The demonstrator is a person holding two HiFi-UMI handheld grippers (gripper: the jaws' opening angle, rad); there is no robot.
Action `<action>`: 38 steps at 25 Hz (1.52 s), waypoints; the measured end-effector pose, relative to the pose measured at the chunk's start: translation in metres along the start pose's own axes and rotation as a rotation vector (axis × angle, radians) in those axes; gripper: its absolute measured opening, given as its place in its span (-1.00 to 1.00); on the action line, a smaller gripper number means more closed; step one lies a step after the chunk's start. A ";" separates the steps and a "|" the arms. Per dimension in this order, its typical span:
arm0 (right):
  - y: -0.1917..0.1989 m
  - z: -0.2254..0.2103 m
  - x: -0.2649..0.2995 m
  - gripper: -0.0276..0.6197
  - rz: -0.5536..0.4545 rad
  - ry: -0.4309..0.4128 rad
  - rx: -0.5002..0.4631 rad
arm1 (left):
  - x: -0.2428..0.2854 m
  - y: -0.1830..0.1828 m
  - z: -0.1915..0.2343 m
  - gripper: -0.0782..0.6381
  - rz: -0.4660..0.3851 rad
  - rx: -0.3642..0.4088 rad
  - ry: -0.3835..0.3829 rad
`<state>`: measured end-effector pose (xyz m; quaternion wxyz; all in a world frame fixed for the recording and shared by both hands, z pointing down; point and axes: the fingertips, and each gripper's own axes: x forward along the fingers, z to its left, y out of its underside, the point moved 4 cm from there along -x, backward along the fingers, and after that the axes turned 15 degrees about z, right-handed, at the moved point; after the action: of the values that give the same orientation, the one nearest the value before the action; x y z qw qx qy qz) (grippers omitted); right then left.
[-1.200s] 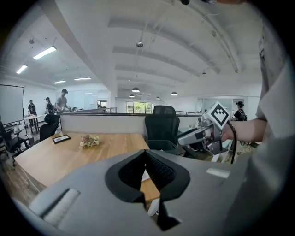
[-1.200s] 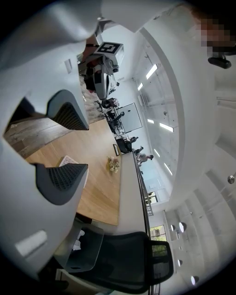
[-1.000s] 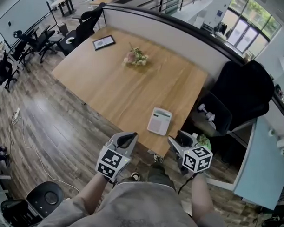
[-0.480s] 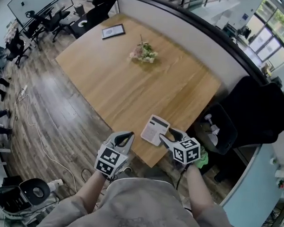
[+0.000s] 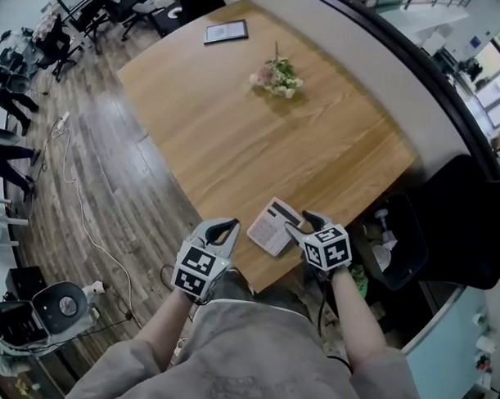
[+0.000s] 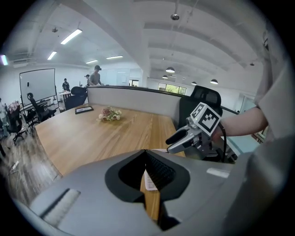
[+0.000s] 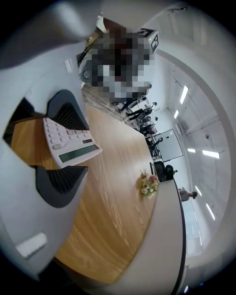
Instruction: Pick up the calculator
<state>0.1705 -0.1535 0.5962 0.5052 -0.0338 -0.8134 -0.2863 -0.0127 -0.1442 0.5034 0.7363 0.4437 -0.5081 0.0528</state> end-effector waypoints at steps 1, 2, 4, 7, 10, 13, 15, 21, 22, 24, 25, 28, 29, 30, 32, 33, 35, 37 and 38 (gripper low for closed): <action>0.000 -0.004 0.005 -0.21 0.016 0.002 -0.011 | 0.002 0.002 0.001 -0.78 0.005 -0.011 -0.003; 0.001 -0.007 0.010 -0.21 0.033 0.002 -0.018 | 0.004 0.005 0.000 -0.78 0.012 -0.020 -0.004; 0.002 -0.012 0.020 -0.21 0.057 -0.010 -0.021 | 0.006 0.012 0.000 -0.78 0.026 -0.029 0.000; 0.000 -0.020 0.033 -0.21 0.075 -0.060 0.000 | 0.011 0.018 0.003 -0.78 0.046 -0.040 0.009; -0.001 -0.023 0.048 -0.21 0.089 -0.132 0.043 | 0.016 0.027 0.007 -0.78 0.066 -0.054 0.023; -0.001 -0.022 0.059 -0.21 0.113 -0.174 0.064 | 0.020 0.036 0.011 -0.78 0.086 -0.057 0.033; 0.000 -0.023 0.065 -0.21 0.138 -0.183 0.064 | 0.023 0.039 0.014 -0.78 0.097 -0.058 0.031; -0.001 -0.029 0.072 -0.27 0.111 -0.281 0.176 | 0.029 0.044 0.021 -0.78 0.105 -0.053 0.037; -0.001 -0.029 0.073 -0.30 0.117 -0.301 0.185 | 0.030 0.044 0.022 -0.78 0.097 -0.053 0.036; -0.001 -0.025 0.074 -0.39 0.137 -0.345 0.194 | 0.030 0.046 0.024 -0.78 0.094 -0.057 0.040; -0.001 -0.023 0.075 -0.47 0.146 -0.364 0.196 | 0.030 0.048 0.023 -0.78 0.102 -0.060 0.044; -0.001 -0.018 0.074 -0.58 0.154 -0.405 0.204 | 0.029 0.053 0.022 -0.78 0.115 -0.062 0.051; -0.001 -0.017 0.073 -0.61 0.149 -0.418 0.216 | 0.030 0.053 0.022 -0.78 0.114 -0.061 0.050; -0.002 -0.018 0.072 -0.63 0.141 -0.430 0.233 | 0.030 0.053 0.022 -0.78 0.111 -0.060 0.049; -0.003 -0.018 0.069 -0.67 0.118 -0.449 0.271 | 0.031 0.052 0.025 -0.78 0.100 -0.058 0.042; -0.004 -0.019 0.067 -0.68 0.107 -0.449 0.284 | 0.030 0.051 0.027 -0.78 0.096 -0.058 0.037; -0.006 -0.020 0.063 -0.69 0.083 -0.420 0.291 | 0.028 0.050 0.030 -0.78 0.096 -0.055 0.032; -0.011 -0.020 0.055 -0.69 0.048 -0.366 0.294 | 0.024 0.047 0.034 -0.78 0.091 -0.049 0.024; -0.015 -0.021 0.050 -0.69 0.028 -0.336 0.301 | 0.021 0.045 0.037 -0.78 0.086 -0.046 0.020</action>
<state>0.1578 -0.1879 0.6390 0.3659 -0.0166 -0.9191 -0.1451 -0.0523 -0.1506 0.5506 0.7484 0.4038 -0.5206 0.0770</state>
